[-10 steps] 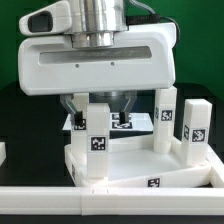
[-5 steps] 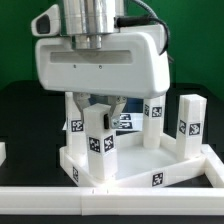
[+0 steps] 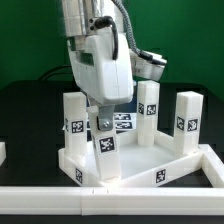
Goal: Assemble desk
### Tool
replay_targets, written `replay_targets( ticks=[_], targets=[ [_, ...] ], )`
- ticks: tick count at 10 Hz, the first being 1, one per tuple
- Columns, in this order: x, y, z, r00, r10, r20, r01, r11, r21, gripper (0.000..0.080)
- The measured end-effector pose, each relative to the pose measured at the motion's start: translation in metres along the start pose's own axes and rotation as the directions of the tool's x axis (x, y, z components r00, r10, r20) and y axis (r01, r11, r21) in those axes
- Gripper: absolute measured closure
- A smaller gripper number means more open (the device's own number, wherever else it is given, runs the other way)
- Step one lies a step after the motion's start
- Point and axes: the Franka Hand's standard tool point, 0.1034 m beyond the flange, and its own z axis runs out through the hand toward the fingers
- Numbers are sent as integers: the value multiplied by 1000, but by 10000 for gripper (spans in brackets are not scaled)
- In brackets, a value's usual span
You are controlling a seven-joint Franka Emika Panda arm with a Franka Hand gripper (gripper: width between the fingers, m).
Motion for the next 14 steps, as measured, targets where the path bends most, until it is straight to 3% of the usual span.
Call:
replay_targets(
  ticks=[1,2,3,4,5,6,8,9,10,11,12,13,14],
  targets=[
    [0,0,0,999,-41,-1,41,999,0,432],
    [0,0,1,999,-41,0,41,999,0,295],
    [-1,-1,-1,981,-193,0,193,981,4,295],
    [-4,-3,-5,928,-373,-4,373,928,13,181],
    [-10,1,-6,856,-516,1,516,856,16,159],
    [-9,2,-5,849,-528,1,528,849,13,159],
    [-7,3,-4,754,-657,-3,657,754,4,151],
    [-6,1,-5,647,-763,-7,763,647,-8,151],
    [-8,-1,-6,426,-905,-7,904,426,-13,151],
    [-6,0,-5,376,-927,-4,927,376,-8,151],
    [-6,0,-5,416,-909,-4,909,416,-10,151],
    [-6,0,-5,417,-909,-4,909,417,-10,245],
    [-6,0,-5,464,-886,-4,886,464,-8,245]
  ],
)
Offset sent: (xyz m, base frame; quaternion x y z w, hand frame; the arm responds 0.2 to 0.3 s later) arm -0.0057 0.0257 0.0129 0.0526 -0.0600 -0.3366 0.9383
